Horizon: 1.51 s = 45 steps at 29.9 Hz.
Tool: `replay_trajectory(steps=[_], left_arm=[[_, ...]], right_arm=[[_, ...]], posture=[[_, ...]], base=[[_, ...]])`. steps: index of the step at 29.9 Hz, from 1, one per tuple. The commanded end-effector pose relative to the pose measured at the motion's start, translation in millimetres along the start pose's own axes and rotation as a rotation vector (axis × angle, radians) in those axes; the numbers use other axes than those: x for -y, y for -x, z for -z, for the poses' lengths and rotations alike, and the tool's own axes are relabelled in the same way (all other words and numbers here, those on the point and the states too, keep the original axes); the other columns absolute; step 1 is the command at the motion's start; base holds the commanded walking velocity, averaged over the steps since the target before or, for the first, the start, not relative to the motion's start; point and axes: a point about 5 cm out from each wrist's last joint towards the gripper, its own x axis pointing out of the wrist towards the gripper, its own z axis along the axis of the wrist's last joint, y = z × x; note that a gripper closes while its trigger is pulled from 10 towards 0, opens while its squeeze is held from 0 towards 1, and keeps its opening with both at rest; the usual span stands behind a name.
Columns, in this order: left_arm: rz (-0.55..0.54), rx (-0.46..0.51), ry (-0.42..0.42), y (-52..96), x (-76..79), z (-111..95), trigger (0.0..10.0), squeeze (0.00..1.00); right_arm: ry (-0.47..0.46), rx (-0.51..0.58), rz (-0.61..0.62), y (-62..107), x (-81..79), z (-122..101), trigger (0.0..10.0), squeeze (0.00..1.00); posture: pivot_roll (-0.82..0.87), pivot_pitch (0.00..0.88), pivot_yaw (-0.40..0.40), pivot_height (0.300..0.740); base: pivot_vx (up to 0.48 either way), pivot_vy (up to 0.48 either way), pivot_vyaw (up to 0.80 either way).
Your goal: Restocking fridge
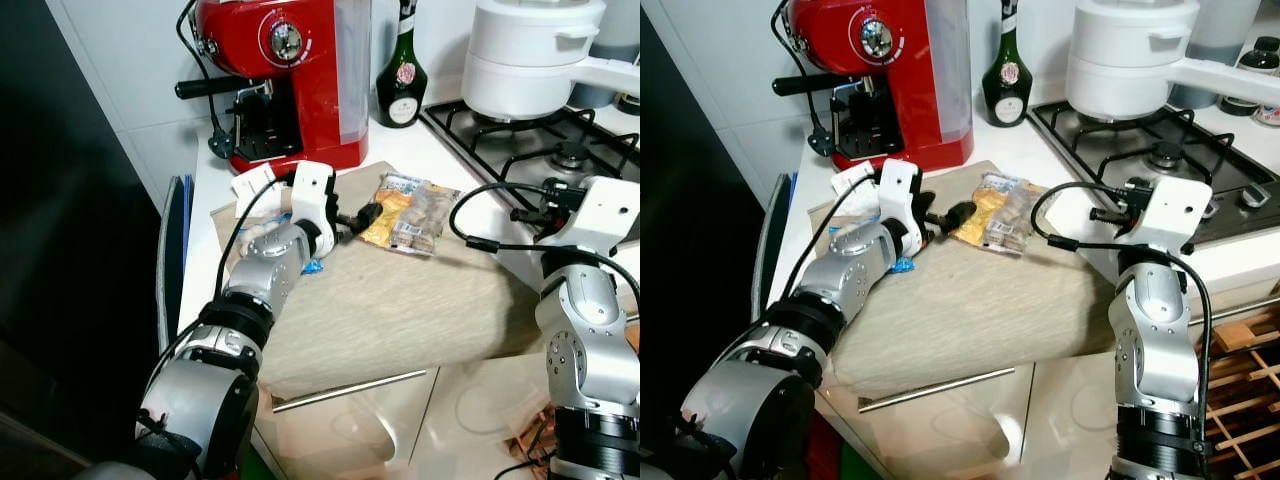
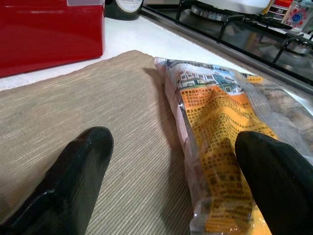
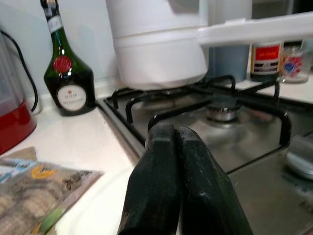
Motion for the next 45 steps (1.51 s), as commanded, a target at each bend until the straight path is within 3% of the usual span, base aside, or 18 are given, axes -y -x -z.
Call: replay_trajectory(steps=[1,6,8,12,14,18,20,23,28,29,30,31,32,33,34,36,45], left_arm=[[0.000,-0.023,0.012,-0.7,-1.0,1.3,10.0,0.00],[0.016,-0.092,-0.006,0.0,2.6,17.8,10.0,0.00],[0.016,-0.195,0.021,4.5,2.8,42.9,10.0,0.00],[0.000,-0.232,0.064,8.6,-0.2,54.6,10.0,0.00],[-0.019,-0.285,0.110,16.7,-6.2,71.5,10.0,0.00],[-0.025,-0.303,0.144,20.2,-8.4,77.8,10.0,0.00],[-0.045,-0.325,0.195,25.6,-12.0,86.9,10.0,0.00],[-0.045,-0.328,0.199,26.0,-11.7,88.2,10.0,0.00],[-0.054,-0.335,0.169,26.2,-12.4,88.6,10.0,0.00],[-0.065,-0.346,0.132,27.0,-14.3,89.2,9.0,0.00],[-0.065,-0.346,0.132,27.0,-14.3,89.2,9.0,0.00],[-0.064,-0.352,0.121,27.4,-14.7,89.9,2.7,0.00],[-0.067,-0.361,0.108,27.9,-15.3,90.5,0.0,0.00],[-0.068,-0.368,0.095,28.3,-15.8,91.2,0.0,0.00],[-0.078,-0.393,0.004,29.6,-18.2,92.4,0.0,0.00],[-0.072,-0.405,-0.033,29.6,-18.2,92.6,0.0,0.00],[-0.043,-0.368,-0.042,25.6,-15.8,84.8,0.0,0.00]], right_arm=[[-0.016,-0.002,-0.015,-1.8,-2.2,-2.5,10.0,0.00],[-0.039,-0.018,-0.024,-0.9,-3.9,-1.5,10.0,0.00],[-0.091,-0.073,-0.097,1.0,-12.5,3.4,10.0,0.00],[-0.120,-0.110,-0.131,1.8,-16.1,6.9,10.0,0.00],[-0.123,-0.128,-0.146,2.1,-17.5,9.0,10.0,0.00],[-0.137,-0.136,-0.152,1.9,-17.9,9.5,10.0,0.00],[-0.251,-0.215,-0.196,1.8,-23.5,14.6,10.0,0.00],[-0.293,-0.263,-0.217,2.1,-26.4,19.3,10.0,0.00],[-0.250,-0.278,-0.280,3.0,-34.8,18.8,10.0,0.00],[-0.231,-0.276,-0.277,2.8,-34.7,19.7,10.0,0.00],[-0.231,-0.276,-0.277,2.8,-34.7,19.7,10.0,0.00],[-0.228,-0.278,-0.274,2.8,-34.3,20.3,10.0,0.00],[-0.226,-0.280,-0.273,2.8,-34.2,20.7,10.0,0.00],[-0.222,-0.286,-0.275,3.0,-34.3,20.8,10.0,0.00],[-0.219,-0.295,-0.281,3.2,-34.7,20.6,10.0,0.00],[-0.215,-0.301,-0.284,3.2,-34.8,20.6,10.0,0.00],[-0.207,-0.308,-0.275,2.7,-33.6,22.6,10.0,0.00]], posture=[[-0.23,0.000,0.118,0.740],[-0.23,0.000,0.120,0.740],[-0.23,0.000,0.118,0.740],[-0.23,0.000,0.117,0.740],[-0.23,0.000,0.115,0.740],[-0.23,0.000,0.113,0.740],[-0.22,0.000,0.109,0.740],[-0.22,0.000,0.106,0.740],[-0.22,0.000,0.103,0.740],[-0.22,0.000,0.103,0.740],[-0.22,0.000,0.103,0.740],[-0.22,0.000,0.103,0.740],[-0.22,0.000,0.102,0.740],[-0.22,0.000,0.102,0.740],[-0.22,0.000,0.101,0.740],[-0.22,0.000,0.100,0.740],[-0.22,0.000,0.102,0.740]], base=[[0.000,0.000,0.00],[0.000,0.000,0.00],[0.000,0.000,0.00],[0.000,0.000,0.00],[0.000,0.000,0.00],[0.000,0.000,0.00],[0.000,0.000,0.00],[0.000,0.000,0.00],[0.000,0.000,0.00],[0.000,0.000,0.00],[0.000,0.000,0.00],[0.000,0.000,0.00],[0.000,0.000,0.00],[0.000,0.000,0.00],[0.000,0.000,0.00],[0.000,0.000,0.00],[0.000,0.000,0.00]])
